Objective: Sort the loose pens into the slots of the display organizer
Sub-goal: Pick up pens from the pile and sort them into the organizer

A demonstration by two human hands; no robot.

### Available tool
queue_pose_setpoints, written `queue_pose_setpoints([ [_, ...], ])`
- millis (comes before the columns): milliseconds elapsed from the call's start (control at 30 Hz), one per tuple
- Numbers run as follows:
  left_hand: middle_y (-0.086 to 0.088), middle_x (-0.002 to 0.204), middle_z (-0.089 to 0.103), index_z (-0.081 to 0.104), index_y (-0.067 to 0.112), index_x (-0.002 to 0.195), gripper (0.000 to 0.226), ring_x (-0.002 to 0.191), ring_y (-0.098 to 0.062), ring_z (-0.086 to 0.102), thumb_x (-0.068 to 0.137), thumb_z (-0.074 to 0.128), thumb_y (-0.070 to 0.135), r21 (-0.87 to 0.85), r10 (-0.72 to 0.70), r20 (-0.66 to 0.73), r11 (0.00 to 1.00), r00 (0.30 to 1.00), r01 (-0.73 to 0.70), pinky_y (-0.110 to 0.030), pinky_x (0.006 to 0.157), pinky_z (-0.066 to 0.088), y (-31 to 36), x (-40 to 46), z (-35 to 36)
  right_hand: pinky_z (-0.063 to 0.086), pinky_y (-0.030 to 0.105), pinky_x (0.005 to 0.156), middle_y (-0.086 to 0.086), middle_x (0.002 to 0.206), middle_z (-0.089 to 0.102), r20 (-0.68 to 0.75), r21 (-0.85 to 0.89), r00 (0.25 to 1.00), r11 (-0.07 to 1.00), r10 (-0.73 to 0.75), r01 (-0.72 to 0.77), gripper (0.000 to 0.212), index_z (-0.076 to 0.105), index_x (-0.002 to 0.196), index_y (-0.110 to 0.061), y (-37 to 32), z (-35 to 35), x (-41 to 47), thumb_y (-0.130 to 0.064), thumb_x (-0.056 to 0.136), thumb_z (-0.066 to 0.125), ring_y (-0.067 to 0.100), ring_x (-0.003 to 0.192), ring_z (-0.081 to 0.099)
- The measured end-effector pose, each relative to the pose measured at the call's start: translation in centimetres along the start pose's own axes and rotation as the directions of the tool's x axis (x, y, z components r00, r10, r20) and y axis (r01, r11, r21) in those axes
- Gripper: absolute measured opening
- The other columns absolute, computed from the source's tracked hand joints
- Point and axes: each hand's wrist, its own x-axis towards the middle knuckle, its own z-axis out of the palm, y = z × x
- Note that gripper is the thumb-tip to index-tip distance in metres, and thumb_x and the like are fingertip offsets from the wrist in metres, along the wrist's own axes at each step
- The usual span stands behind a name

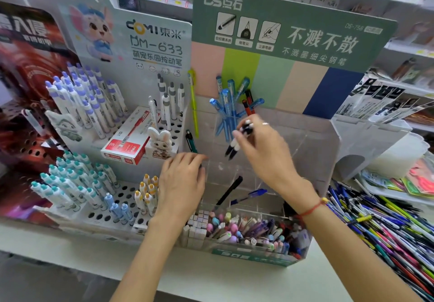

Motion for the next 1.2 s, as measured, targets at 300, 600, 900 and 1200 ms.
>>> queue_pose_setpoints([
  [300, 0.004, 0.113, 0.067, 0.065, 0.021, 0.117, 0.032, 0.110, -0.017, 0.059, 0.085, 0.065, 0.016, 0.019, 0.043, 0.018, 0.999, 0.999, -0.044, -0.038, 0.093, 0.041, -0.6, -0.3, 0.0, 0.040, 0.032, 0.072, 0.004, 0.102, 0.064, 0.297, -0.248, 0.954, 0.968, 0.054, 0.023, 0.043, 0.050, 0.127, -0.018, -0.6, 3.5, 0.9, -0.041, 0.091, 0.059, 0.025, 0.094, 0.061],
  [600, 0.011, 0.118, 0.063, 0.062, 0.024, 0.120, 0.033, 0.110, -0.004, 0.054, 0.088, 0.064, 0.017, -0.269, 0.061, -0.022, 0.961, 0.998, -0.064, -0.023, 0.094, 0.039, 1.6, -2.2, -0.1, 0.051, 0.023, 0.072, -0.018, 0.087, 0.060, 0.174, -0.028, 0.962, 0.978, 0.209, -0.207, 0.026, 0.060, 0.116, -0.033, 3.2, -2.4, -8.2, -0.036, 0.090, 0.061, 0.000, 0.081, 0.056],
  [900, 0.020, 0.106, 0.063, 0.060, 0.034, 0.111, 0.024, 0.093, 0.001, 0.058, 0.090, 0.048, 0.032, -0.490, 0.492, 0.214, 0.801, 0.844, -0.342, -0.020, 0.072, 0.049, 15.5, -5.7, 5.0, 0.048, 0.028, 0.071, -0.019, 0.088, 0.060, 0.100, -0.168, 0.782, 0.785, 0.616, -0.596, 0.011, 0.060, 0.098, -0.039, 15.1, -8.8, -22.6, -0.031, 0.090, 0.063, 0.002, 0.082, 0.056],
  [1200, 0.012, 0.141, 0.046, 0.046, 0.029, 0.137, 0.040, 0.131, -0.007, 0.039, 0.098, 0.044, 0.018, -0.468, 0.518, 0.550, 0.841, 0.656, -0.271, -0.024, 0.102, 0.032, 27.1, -8.8, 19.8, 0.042, 0.029, 0.095, 0.002, 0.143, 0.044, 0.205, -0.459, 0.513, 0.545, 0.834, -0.702, 0.059, 0.032, 0.146, -0.021, 29.7, -11.8, -32.9, -0.038, 0.095, 0.055, 0.019, 0.128, 0.044],
])
